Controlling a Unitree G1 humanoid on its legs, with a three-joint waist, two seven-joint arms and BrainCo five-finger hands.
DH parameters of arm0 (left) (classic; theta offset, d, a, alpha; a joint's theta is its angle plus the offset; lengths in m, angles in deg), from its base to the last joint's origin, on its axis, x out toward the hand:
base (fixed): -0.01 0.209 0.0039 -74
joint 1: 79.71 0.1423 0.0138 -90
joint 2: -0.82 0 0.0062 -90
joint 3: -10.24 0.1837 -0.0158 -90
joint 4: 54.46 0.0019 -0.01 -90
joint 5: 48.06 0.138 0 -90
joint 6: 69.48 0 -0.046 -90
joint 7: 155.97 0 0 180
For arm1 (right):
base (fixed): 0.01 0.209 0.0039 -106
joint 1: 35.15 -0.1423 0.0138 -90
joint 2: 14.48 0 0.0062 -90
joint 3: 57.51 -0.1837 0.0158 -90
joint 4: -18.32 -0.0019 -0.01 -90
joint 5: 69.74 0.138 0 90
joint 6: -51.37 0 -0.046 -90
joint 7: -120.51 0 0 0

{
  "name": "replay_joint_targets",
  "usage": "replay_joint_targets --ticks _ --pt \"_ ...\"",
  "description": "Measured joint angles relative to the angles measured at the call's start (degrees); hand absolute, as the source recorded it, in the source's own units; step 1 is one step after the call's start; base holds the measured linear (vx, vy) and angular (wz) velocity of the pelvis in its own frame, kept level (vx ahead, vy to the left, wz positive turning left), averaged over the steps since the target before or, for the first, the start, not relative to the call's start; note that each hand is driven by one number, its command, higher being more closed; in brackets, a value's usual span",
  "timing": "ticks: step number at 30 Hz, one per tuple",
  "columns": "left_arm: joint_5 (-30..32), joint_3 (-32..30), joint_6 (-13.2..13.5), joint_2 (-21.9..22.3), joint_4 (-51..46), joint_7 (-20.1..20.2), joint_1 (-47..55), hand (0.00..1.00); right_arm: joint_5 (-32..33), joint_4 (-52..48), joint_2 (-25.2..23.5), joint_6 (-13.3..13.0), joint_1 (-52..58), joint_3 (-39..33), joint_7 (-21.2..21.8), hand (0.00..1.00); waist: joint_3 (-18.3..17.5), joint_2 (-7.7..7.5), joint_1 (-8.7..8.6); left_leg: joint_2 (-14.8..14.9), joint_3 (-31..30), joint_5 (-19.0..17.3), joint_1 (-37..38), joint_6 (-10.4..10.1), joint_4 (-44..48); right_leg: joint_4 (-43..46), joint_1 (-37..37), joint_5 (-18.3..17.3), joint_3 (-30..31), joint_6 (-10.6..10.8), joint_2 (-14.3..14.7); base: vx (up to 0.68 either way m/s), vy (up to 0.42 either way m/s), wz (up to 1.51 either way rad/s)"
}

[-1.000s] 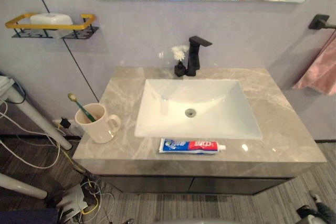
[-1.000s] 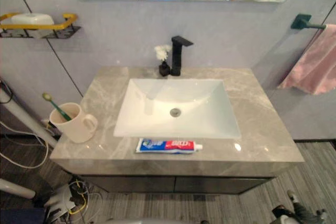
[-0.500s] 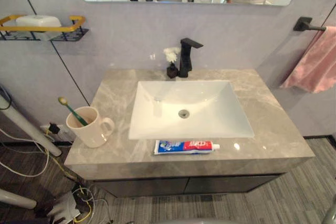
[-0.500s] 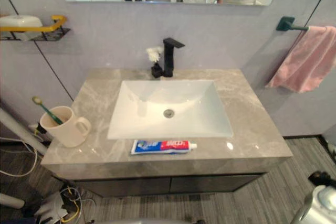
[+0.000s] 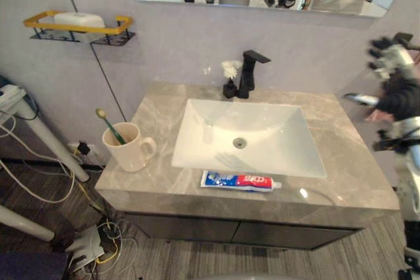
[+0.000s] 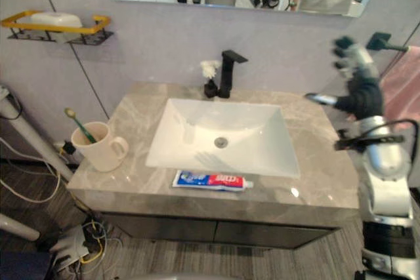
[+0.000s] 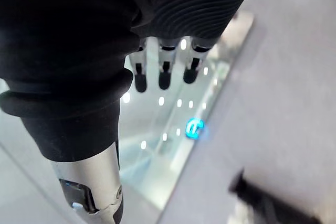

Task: Organize washtable

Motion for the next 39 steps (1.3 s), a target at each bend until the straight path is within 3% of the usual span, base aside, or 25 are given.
replay_joint_targets --ticks 6,8,18,21,27,30,35,39 --pt "0.02 0.18 1.09 -0.32 -0.39 0.13 -0.14 0.0 3.51 -0.08 0.05 1.81 -1.98 16.16 7.54 0.0 0.04 -0.65 1.22 0.0 -1.91 0.0 -0.54 0.0 0.83 0.09 0.97 -0.01 -1.2 -0.01 -0.05 -0.02 -0.018 0.15" --pt "0.02 1.98 1.14 -0.89 -0.39 0.13 -0.71 0.0 3.49 0.2 0.16 2.53 -1.95 21.05 9.9 0.0 0.07 -0.81 2.33 0.0 -2.15 0.0 -0.94 0.0 1.21 0.06 0.99 -0.01 -1.64 -0.02 -0.08 -0.03 -0.018 0.08" --pt "0.07 5.24 1.22 -2.04 1.14 0.32 -1.88 0.0 2.23 1.64 2.35 3.2 -1.73 34.47 13.3 0.0 0.74 -0.85 2.82 0.01 -4.67 0.02 -2.62 0.01 2.72 -0.25 1.83 -0.02 -3.79 -0.04 -0.12 -0.04 -0.024 0.11" --pt "0.08 6.24 1.62 -2.28 1.44 0.32 -2.93 0.0 -1.17 3.01 2.33 3.18 -1.68 35.82 13.08 0.0 1.65 -0.8 3.72 0.01 -5.04 0.03 -2.7 0.0 2.91 -0.24 2.02 -0.03 -4.31 -0.05 -0.12 -0.03 -0.021 0.05" --pt "0.02 6.61 1.68 -2.52 1.38 0.39 -3.21 0.0 -7.05 3.78 2.03 3.18 -1.68 36.32 11.14 0.0 2.66 -1.01 3.83 0.01 -5.68 0.1 -2.88 -0.03 3.54 -0.27 2.07 -0.02 -4.72 -0.04 -0.09 0.01 -0.007 0.06" --pt "-0.16 6.6 1.63 -2.71 1.42 0.37 -3.74 0.0 -13.25 3.79 1.67 3.14 -1.41 36.15 9.01 0.0 3.91 -1.29 3.78 0.01 -5.64 0.1 -2.44 -0.03 3.51 -0.33 2.51 -0.02 -4.71 -0.04 -0.08 0.0 0.0 0.0" --pt "-0.18 6.57 1.51 -2.98 1.4 0.07 -4.0 0.0 -22.14 3.73 -2.94 3.14 0.25 32.71 5.37 0.0 4.6 -1.65 3.69 0.01 -5.44 0.09 -1.99 -0.04 3.44 -0.33 2.71 -0.01 -4.63 -0.06 -0.07 -0.01 -0.006 -0.02" --pt "-0.18 6.37 1.04 -3.0 1.39 0.03 -3.99 0.0 -26.9 3.61 -3.96 3.96 1.3 31.87 4.52 0.0 4.63 -1.7 3.66 0.02 -5.09 0.08 -1.64 -0.05 3.33 -0.29 2.79 0.0 -4.47 -0.07 -0.07 0.0 -0.004 -0.03"
